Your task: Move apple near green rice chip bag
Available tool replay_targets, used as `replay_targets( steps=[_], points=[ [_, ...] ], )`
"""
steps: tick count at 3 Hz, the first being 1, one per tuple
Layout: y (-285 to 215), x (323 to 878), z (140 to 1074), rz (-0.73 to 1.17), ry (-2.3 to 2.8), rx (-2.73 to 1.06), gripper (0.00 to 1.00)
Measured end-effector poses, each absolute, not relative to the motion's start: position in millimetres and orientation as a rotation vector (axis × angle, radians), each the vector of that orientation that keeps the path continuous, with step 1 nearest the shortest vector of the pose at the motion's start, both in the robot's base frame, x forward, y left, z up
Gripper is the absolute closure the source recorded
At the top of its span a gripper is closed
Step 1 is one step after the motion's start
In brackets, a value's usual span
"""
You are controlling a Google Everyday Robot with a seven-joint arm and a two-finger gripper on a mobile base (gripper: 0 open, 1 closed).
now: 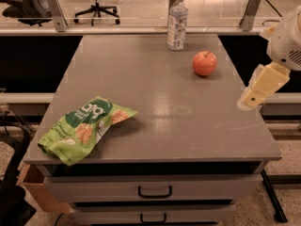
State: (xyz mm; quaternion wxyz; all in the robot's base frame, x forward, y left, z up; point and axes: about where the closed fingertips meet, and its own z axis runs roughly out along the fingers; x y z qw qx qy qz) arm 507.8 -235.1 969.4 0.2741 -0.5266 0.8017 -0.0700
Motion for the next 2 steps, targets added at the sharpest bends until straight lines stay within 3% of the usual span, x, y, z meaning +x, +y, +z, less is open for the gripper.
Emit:
replay_targets(
  steps=[2],
  points=[
    [-237.0, 575.5, 951.2, -0.1, 2.042, -1.128, 0.0]
  ],
)
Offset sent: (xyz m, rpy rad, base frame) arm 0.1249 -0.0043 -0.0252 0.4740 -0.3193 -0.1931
